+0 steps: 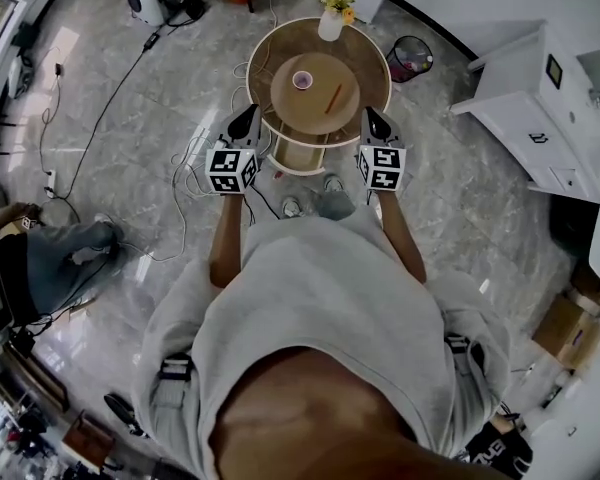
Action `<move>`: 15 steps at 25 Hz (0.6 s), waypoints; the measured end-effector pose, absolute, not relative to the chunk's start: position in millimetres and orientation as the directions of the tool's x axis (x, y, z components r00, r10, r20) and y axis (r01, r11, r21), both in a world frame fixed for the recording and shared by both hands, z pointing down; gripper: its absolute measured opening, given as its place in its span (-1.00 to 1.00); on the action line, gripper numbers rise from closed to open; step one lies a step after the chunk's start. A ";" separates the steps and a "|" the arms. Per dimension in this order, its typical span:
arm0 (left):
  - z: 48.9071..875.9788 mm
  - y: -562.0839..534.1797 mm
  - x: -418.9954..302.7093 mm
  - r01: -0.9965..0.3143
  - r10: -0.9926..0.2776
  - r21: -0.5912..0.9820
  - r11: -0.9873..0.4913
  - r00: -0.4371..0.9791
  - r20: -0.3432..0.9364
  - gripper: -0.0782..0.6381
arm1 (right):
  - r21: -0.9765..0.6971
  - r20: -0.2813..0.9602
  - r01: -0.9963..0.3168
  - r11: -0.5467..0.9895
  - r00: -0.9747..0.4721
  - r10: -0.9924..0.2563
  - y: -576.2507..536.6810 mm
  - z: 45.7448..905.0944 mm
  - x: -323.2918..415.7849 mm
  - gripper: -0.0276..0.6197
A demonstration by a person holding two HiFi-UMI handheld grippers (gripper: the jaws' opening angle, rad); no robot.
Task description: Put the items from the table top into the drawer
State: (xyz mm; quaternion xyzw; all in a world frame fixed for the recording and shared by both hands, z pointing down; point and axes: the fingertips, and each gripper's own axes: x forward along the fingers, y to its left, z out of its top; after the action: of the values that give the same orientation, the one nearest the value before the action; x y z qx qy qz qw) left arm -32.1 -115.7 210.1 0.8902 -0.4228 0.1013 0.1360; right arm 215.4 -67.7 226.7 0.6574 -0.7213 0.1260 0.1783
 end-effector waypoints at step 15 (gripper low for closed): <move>272.8 -90.6 51.2 -0.842 -0.719 0.202 -0.501 0.534 0.445 -0.74 | -0.057 0.541 -0.968 0.246 -0.237 -0.807 -89.3 313.3 277.0 -0.84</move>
State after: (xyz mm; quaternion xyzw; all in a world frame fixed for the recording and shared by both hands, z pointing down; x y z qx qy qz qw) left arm 51.2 -90.6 272.8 0.8527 -0.4575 0.1532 0.2006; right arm 277.0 -89.3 313.3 0.5823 -0.7620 0.1948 0.2058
